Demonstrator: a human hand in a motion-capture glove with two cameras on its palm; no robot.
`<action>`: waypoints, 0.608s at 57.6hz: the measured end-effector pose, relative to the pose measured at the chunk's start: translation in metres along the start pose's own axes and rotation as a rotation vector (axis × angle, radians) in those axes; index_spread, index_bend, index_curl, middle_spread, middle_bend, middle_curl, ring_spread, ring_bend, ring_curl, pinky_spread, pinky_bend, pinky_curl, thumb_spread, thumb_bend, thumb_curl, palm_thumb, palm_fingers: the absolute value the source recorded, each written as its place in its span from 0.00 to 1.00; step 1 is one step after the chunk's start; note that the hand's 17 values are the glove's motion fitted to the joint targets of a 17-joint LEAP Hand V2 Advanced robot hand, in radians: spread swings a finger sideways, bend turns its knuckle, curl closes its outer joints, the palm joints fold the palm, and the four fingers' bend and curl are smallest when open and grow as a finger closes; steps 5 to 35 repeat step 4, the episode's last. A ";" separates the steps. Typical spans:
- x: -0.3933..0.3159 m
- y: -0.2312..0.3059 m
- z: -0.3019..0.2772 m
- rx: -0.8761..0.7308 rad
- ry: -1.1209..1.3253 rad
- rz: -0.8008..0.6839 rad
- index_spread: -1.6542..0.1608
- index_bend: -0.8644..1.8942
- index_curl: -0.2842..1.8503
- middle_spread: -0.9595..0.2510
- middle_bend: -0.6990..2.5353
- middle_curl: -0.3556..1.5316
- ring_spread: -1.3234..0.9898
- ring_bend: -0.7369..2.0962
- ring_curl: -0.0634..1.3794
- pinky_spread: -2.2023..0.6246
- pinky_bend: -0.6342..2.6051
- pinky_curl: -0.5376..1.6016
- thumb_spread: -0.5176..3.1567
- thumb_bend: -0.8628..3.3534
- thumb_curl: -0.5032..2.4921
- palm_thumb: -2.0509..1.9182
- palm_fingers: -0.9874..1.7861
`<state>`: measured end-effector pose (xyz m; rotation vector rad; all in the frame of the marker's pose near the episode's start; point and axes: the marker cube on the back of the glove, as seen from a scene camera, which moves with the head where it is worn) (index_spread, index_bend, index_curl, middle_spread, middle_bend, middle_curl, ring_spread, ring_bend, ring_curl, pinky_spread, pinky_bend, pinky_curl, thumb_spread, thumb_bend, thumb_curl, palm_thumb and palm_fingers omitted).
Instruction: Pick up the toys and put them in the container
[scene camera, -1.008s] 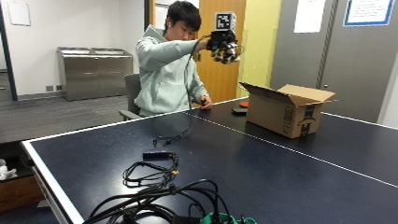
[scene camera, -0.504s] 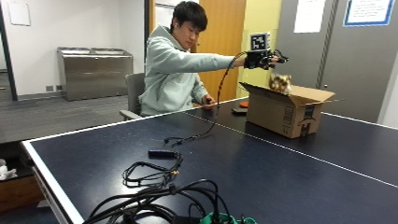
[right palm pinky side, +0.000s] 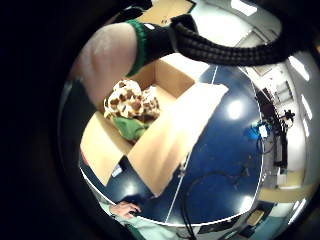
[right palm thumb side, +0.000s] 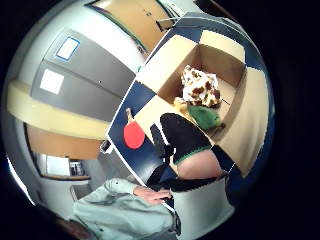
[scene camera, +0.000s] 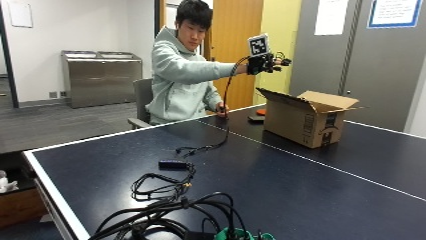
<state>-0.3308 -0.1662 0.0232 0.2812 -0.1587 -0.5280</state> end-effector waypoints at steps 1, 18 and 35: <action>-0.002 0.005 -0.001 0.005 -0.013 -0.014 0.75 0.37 0.36 0.78 0.26 0.38 0.57 0.33 0.25 0.81 0.48 0.42 0.50 0.20 0.30 0.53 0.32; -0.010 0.017 -0.004 0.016 -0.085 -0.042 0.75 0.38 0.35 0.78 0.26 0.38 0.57 0.32 0.25 0.81 0.47 0.42 0.50 0.20 0.30 0.53 0.33; -0.010 0.017 -0.004 0.016 -0.085 -0.042 0.75 0.38 0.35 0.78 0.26 0.38 0.57 0.32 0.25 0.81 0.47 0.42 0.50 0.20 0.30 0.53 0.33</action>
